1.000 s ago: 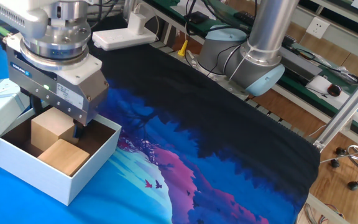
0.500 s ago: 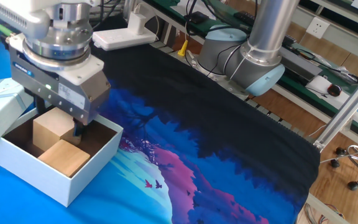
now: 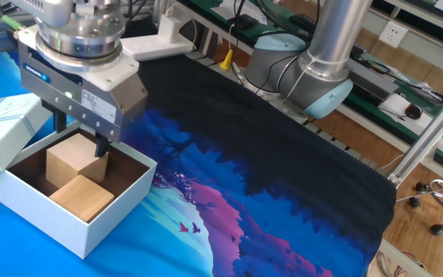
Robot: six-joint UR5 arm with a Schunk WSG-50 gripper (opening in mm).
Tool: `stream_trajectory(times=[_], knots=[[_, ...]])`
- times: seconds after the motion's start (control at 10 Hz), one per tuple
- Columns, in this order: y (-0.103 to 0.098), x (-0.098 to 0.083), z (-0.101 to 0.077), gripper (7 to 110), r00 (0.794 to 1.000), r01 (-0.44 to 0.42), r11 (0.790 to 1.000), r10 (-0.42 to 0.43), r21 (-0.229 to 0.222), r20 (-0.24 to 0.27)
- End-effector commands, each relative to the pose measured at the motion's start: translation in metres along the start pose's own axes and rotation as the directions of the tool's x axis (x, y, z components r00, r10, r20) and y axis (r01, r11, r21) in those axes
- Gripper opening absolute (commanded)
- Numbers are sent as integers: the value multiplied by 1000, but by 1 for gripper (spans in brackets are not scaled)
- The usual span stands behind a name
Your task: Take everything out of the gift box
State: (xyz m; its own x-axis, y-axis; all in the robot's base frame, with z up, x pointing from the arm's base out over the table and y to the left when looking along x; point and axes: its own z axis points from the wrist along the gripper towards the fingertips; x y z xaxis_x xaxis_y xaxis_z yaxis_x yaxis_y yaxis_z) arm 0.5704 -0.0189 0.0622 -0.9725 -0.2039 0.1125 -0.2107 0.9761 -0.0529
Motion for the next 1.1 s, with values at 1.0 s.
stream_trajectory(times=[1.0], knots=[[3, -9, 32, 66, 999, -43, 999, 44, -26, 21]])
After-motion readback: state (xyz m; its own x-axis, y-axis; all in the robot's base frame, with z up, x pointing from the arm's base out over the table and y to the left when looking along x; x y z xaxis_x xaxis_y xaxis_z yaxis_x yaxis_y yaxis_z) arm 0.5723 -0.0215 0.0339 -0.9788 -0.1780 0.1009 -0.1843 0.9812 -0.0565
